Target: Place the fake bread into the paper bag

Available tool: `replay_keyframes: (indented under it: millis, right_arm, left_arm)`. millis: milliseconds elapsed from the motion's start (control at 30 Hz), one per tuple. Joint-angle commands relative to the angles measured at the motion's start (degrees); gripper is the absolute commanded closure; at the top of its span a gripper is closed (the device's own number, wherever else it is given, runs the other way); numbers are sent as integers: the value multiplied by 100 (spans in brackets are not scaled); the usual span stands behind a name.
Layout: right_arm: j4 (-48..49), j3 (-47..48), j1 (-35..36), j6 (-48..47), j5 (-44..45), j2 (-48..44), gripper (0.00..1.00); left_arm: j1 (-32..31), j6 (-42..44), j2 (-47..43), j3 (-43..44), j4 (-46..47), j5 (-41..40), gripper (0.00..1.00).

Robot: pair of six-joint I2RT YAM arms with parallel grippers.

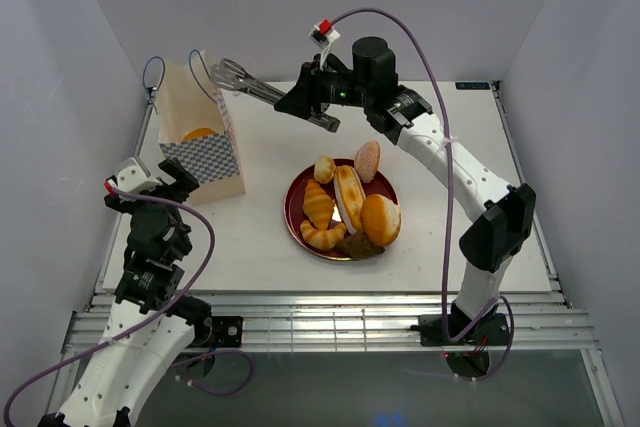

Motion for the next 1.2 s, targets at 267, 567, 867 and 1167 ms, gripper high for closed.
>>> replay_keyframes:
  millis: [267,567,867,1167]
  right_arm:
    - [201,-2906,-137,-257,1081,-2566,54]
    - [-1011,-5156,-172,-231,2927,-4624,53]
    - [-2742,-5607,-163,200,4114,-6066,50]
    - [-3516,-6055,-163,745,4045,-6972,48]
  left_arm:
    - [-12,72,-26,10,26,182,4]
    - [-12,-59,62,115,-159,569,4]
    - [-12,-165,-17,142,-238,824,4]
    - [-12,-235,-9,133,-247,1017,4]
